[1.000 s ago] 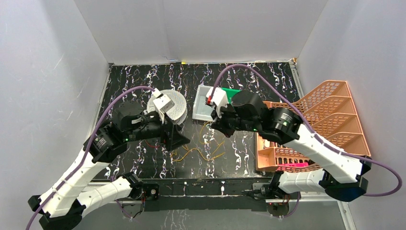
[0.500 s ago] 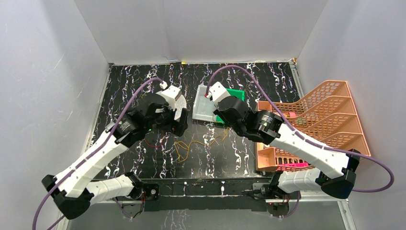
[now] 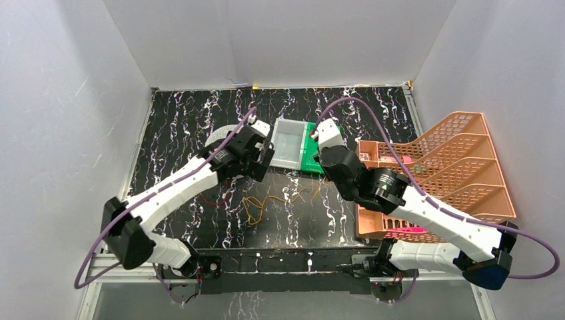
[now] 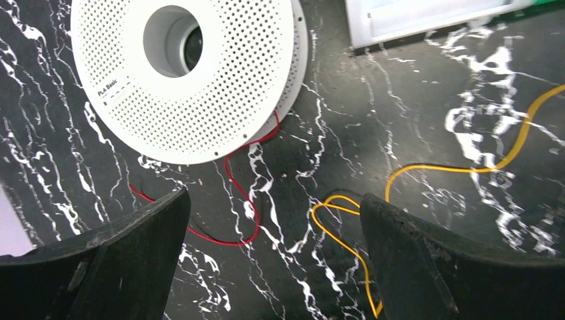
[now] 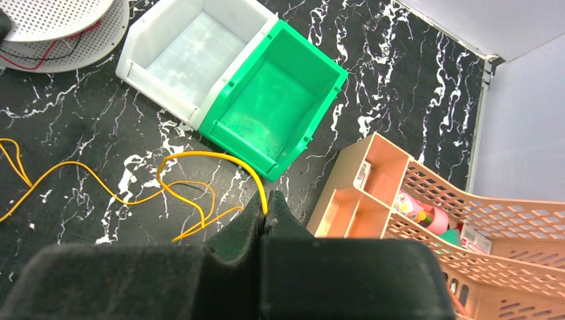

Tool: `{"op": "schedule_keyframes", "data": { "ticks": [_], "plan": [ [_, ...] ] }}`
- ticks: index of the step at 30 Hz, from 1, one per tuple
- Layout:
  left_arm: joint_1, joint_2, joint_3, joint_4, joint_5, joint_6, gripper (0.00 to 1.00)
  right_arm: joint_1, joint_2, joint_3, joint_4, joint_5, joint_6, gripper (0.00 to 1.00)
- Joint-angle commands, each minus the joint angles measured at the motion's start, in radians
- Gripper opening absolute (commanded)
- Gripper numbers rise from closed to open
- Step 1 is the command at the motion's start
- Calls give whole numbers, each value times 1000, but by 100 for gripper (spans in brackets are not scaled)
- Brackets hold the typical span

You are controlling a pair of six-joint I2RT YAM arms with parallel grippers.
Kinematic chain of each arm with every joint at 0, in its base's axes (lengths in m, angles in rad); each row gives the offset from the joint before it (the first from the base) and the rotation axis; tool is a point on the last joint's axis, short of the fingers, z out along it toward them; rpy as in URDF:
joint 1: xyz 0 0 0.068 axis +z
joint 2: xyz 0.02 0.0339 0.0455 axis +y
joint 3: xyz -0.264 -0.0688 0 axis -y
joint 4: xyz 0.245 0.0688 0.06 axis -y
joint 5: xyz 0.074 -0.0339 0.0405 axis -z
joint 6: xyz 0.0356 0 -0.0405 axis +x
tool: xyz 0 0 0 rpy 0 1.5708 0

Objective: Wrap the cables

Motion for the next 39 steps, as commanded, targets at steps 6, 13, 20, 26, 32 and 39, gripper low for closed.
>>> {"op": "schedule_keyframes", "data": {
  "ticks": [6,13,20,26,32,39],
  "plan": [
    [-3,205,41,86,-250,113,98,-8,-91,-83,94,-57,103,0],
    [1,336,8,199,-349,222,94,-11,-104,-118,123,-101,99,0],
    [11,437,-9,310,-436,271,81,-15,-100,-138,148,-140,80,0],
    [25,531,-3,357,-497,302,72,-19,-101,-148,160,-150,60,0],
    [38,537,-31,416,-552,324,53,-23,-104,-174,178,-167,54,0],
    [38,478,-44,420,-588,337,18,-27,-104,-180,188,-183,46,0]
  ]
}}
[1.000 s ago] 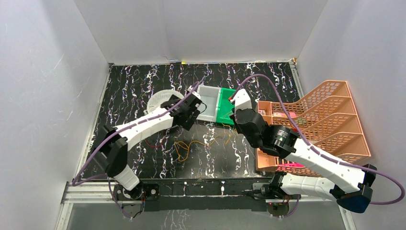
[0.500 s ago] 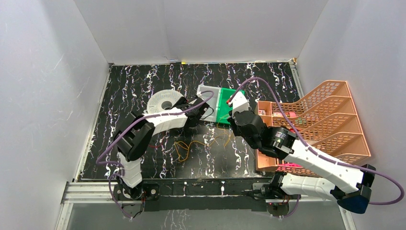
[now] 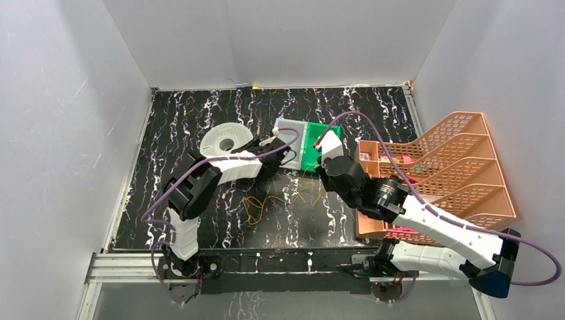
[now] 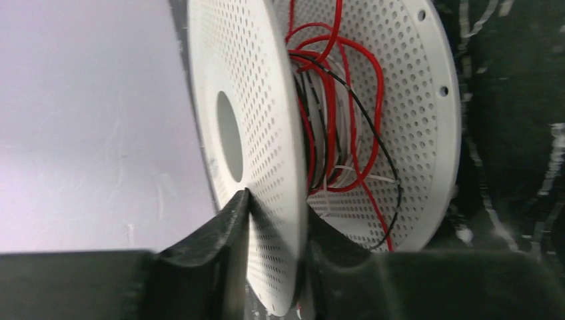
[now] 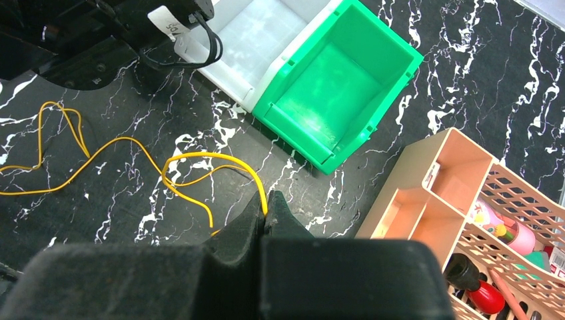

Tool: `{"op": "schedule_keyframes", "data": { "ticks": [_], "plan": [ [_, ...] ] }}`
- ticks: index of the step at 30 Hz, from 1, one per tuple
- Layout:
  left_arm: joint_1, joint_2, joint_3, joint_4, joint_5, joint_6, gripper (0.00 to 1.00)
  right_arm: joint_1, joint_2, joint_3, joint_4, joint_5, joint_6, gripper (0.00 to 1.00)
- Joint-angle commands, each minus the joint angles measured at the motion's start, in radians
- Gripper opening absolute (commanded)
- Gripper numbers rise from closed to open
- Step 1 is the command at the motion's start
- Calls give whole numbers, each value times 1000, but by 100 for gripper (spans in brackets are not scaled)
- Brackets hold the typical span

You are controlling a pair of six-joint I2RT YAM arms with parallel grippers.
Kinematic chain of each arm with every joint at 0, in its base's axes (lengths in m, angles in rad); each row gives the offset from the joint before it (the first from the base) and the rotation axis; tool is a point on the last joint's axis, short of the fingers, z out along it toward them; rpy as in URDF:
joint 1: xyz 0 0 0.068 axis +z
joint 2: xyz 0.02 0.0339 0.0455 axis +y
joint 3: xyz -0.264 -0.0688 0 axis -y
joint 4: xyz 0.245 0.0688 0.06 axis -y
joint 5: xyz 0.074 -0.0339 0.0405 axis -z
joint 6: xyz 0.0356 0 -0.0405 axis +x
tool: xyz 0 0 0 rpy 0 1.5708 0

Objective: Wrap the cables

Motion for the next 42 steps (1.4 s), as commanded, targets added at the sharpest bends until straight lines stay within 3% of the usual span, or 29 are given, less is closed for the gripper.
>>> {"op": "schedule_keyframes", "data": {
  "ticks": [1,5,13,19,26,33,42],
  "plan": [
    [10,-84,-20,5,14,-43,14,-6,-19,4,64,-9,-15,0],
    [8,-136,-8,-59,-16,-86,0,-7,-20,2,74,-17,-11,0],
    [8,-224,121,-335,28,-235,0,-8,-3,30,61,-39,0,0],
    [10,-257,280,-622,180,-406,0,-9,2,66,43,-59,13,0],
    [23,-279,398,-825,351,-513,0,-8,23,113,17,-107,30,0],
    [55,-309,411,-915,593,-524,0,-9,52,169,-17,-163,18,0],
    [112,-392,322,-890,792,-492,0,-9,87,223,-38,-191,6,0]
  ]
}}
